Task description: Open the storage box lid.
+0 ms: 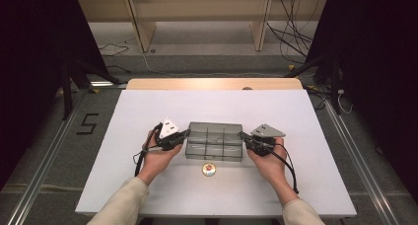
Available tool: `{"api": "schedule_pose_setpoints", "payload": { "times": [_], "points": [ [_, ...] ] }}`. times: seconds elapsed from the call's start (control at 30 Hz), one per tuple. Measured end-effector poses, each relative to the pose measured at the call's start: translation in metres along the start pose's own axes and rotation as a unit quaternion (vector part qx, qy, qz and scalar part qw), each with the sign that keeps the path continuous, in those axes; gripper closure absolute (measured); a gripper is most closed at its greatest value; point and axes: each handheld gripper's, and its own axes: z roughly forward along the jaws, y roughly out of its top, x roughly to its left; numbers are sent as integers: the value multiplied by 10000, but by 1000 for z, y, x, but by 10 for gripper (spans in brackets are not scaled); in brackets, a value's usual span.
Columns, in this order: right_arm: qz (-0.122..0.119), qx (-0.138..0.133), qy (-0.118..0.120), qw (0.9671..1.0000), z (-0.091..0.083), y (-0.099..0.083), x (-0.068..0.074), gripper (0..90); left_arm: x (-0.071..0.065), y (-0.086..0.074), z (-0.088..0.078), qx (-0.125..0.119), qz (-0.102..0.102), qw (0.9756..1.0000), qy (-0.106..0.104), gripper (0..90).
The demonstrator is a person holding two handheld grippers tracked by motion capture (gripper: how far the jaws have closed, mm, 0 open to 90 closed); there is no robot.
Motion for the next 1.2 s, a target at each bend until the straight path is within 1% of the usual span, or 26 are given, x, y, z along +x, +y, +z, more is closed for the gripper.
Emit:
{"api": "schedule_pose_setpoints", "payload": {
  "times": [0.13, 0.2, 0.33, 0.4, 0.57, 0.6, 0.73, 0.9, 1.07, 1.2],
  "points": [
    [17, 0, -25, 10000, 2, 0, -1, 900, 1, 1, 1, 8, -13, 10000, 0, 894],
    [30, -7, -40, 10000, 3, 1, -1, 900, 2, 2, 2, 20, 15, 10000, 15, 895],
    [42, -9, -59, 10000, 4, 2, -3, 900, 4, 3, 3, 14, -13, 10000, 30, 894],
    [67, -11, -68, 10000, 5, 2, -3, 900, 4, 4, 4, 5, -64, 10000, 28, 894],
    [93, 12, -94, 9999, 7, 2, -5, 900, 6, 4, 8, 41, -70, 10000, 42, 894],
    [87, 14, -95, 9999, 7, 2, -5, 900, 6, 4, 9, 27, -104, 9999, 50, 894],
    [113, 4, -97, 9999, 8, 2, -6, 900, 7, 4, 11, 41, -120, 9999, 59, 894],
    [81, 4, -160, 9998, 10, 3, -6, 900, 8, 5, 14, 46, -156, 9998, 81, 895],
    [85, -12, -193, 9998, 11, 5, -7, 900, 9, 7, 15, 46, -144, 9999, 81, 895],
    [47, -20, -216, 9998, 12, 6, -7, 900, 10, 8, 17, 35, -184, 9998, 93, 894]
  ]
}}
